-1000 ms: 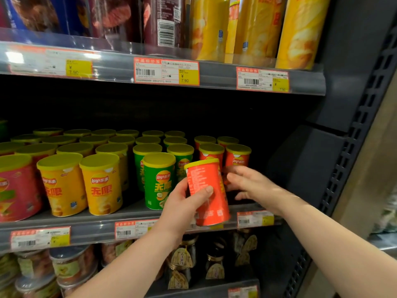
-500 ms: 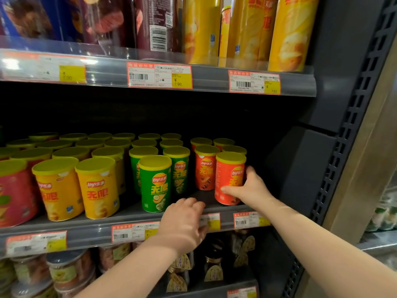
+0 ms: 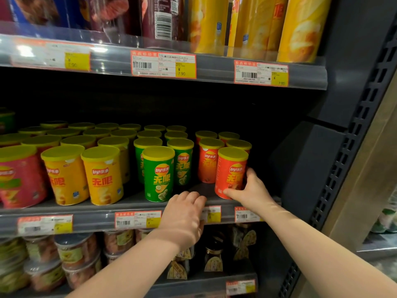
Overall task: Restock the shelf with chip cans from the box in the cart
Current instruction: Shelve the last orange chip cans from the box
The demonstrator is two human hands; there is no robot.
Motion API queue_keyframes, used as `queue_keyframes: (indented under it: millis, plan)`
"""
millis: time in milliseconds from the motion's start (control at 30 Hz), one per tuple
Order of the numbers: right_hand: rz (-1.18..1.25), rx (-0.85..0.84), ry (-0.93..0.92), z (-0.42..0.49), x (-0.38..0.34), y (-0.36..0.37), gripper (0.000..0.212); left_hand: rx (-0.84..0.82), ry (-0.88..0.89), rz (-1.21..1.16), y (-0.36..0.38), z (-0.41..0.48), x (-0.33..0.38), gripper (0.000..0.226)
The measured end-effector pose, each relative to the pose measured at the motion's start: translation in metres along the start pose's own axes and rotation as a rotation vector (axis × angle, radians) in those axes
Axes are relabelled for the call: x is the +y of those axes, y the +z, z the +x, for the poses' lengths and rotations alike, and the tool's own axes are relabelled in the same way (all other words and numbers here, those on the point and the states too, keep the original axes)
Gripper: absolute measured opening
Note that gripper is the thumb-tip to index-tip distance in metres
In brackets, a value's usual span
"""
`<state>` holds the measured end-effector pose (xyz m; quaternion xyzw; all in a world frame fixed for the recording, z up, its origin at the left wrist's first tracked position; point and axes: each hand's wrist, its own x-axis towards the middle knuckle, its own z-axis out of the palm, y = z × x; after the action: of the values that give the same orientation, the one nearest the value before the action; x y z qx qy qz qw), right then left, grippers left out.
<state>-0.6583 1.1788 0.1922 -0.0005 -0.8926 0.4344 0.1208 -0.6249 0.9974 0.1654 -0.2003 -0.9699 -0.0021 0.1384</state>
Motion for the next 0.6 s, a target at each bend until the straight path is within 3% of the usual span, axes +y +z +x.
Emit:
queue_keyframes:
  millis: [333,533,600]
  plan:
    - [-0.018,-0.024,0.029,0.001,-0.002,-0.003,0.074,-0.051,0.000,-0.013,-0.009,-0.001,0.001,0.066]
    - [-0.079,0.008,0.028,-0.005,-0.002,-0.012,0.096,-0.034,-0.058,-0.005,-0.016,-0.009,0.010,0.071]
    - [-0.144,0.052,0.001,-0.017,0.001,-0.013,0.092,-0.021,-0.069,-0.018,-0.016,-0.018,0.010,0.071]
